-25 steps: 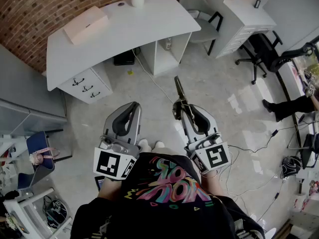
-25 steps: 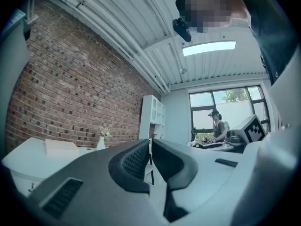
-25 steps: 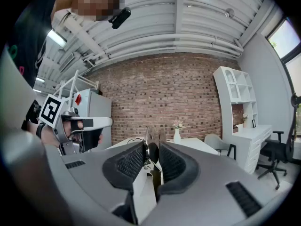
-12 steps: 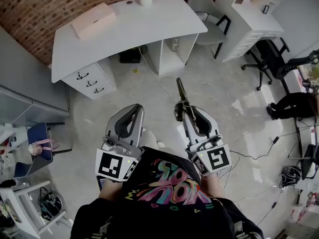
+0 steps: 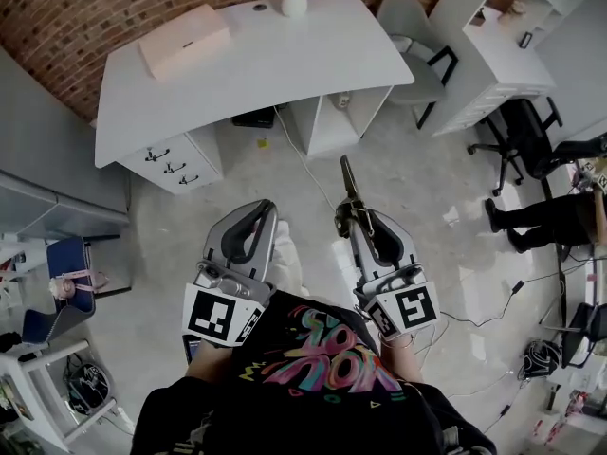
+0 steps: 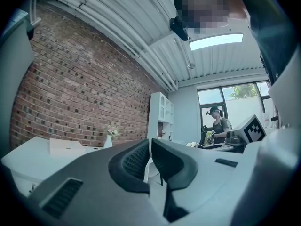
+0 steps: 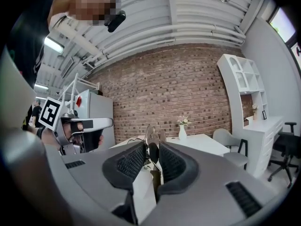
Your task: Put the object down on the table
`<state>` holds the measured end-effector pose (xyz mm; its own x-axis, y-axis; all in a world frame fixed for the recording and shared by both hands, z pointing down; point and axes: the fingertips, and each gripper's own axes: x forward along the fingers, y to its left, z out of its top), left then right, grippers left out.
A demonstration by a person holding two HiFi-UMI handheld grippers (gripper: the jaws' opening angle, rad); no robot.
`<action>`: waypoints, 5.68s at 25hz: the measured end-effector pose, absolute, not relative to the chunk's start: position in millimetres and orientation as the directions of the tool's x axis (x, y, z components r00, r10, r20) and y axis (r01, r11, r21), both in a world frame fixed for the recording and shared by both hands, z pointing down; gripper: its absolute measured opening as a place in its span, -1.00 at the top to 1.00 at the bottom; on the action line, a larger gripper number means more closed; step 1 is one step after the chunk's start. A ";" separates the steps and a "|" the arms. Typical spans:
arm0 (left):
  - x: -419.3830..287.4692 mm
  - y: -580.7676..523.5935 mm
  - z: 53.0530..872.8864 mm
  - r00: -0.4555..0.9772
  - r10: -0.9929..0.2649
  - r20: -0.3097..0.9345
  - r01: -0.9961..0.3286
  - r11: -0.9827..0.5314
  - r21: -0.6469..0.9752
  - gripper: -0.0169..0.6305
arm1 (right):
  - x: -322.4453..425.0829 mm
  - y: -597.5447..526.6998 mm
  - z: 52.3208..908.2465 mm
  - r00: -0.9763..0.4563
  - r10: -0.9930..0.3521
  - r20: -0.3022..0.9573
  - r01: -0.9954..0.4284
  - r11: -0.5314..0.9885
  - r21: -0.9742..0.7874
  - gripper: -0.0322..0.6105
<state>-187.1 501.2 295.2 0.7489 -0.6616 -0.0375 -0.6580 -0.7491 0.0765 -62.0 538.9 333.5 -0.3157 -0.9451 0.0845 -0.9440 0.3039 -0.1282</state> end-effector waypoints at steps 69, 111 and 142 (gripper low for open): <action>7.9 -162.0 279.4 0.457 -0.888 0.048 -0.888 -0.452 0.091 0.84 | 149.2 -176.3 340.7 -0.652 -0.731 0.202 -0.758 0.625 -0.185 0.58; -0.6 -143.3 328.6 0.491 -0.865 0.106 -0.865 -0.470 0.177 0.84 | 113.0 -155.3 438.7 -0.669 -0.604 0.433 -0.720 0.671 -0.177 0.58; 9.2 -151.5 358.9 0.493 -0.857 0.150 -0.859 -0.454 0.236 0.84 | 103.9 -155.9 551.8 -0.605 -0.527 0.597 -0.695 0.715 -0.073 0.58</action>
